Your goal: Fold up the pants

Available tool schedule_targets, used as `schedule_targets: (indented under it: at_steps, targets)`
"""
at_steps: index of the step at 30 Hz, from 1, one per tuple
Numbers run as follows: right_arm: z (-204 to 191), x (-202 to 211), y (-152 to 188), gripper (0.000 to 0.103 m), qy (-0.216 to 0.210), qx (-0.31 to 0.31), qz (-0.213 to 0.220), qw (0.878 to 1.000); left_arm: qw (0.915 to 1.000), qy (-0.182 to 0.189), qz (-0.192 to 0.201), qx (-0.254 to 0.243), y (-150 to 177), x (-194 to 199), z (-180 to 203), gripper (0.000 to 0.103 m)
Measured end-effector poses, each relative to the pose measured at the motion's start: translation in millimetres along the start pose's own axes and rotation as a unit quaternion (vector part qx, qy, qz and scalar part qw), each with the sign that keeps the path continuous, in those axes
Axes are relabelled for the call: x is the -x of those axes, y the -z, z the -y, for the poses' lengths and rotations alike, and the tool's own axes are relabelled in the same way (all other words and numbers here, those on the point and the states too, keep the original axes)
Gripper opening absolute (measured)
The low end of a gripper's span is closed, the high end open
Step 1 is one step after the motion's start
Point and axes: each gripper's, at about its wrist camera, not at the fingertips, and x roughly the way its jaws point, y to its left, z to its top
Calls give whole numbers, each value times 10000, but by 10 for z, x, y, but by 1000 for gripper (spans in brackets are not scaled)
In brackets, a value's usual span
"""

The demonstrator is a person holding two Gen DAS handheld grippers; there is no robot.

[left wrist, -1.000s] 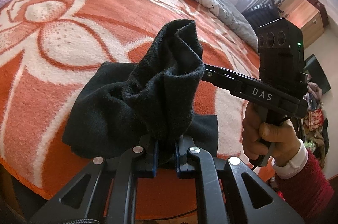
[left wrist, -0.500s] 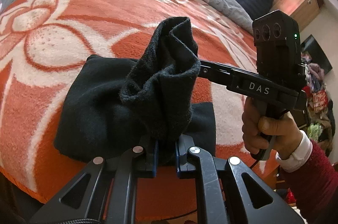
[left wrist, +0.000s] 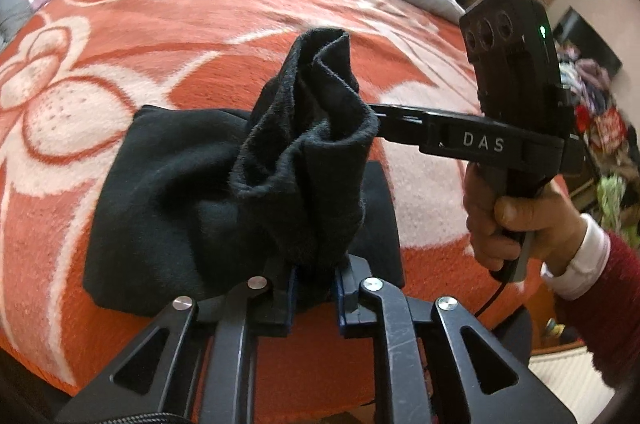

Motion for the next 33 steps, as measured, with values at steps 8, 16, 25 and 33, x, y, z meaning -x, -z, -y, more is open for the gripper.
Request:
schedule_targets:
  at_steps: [8, 16, 25, 33]
  targets:
    - [144, 202, 218, 29, 685, -472, 28, 9965, 9984, 290, -219, -433, 110, -209, 159, 49]
    - [98, 677, 465, 56, 1769, -1170, 633, 9752, 9948, 552, -323, -793, 230, -145, 127, 61]
    - [-283, 731, 481, 73, 2092, -1707, 1129, 9562, 9974, 720, -54, -66, 226, 229, -609, 67]
    - [-470, 395, 491, 75, 2403, -1937, 1085, 9450, 9926, 671, 28, 1011, 20, 236, -1481, 71]
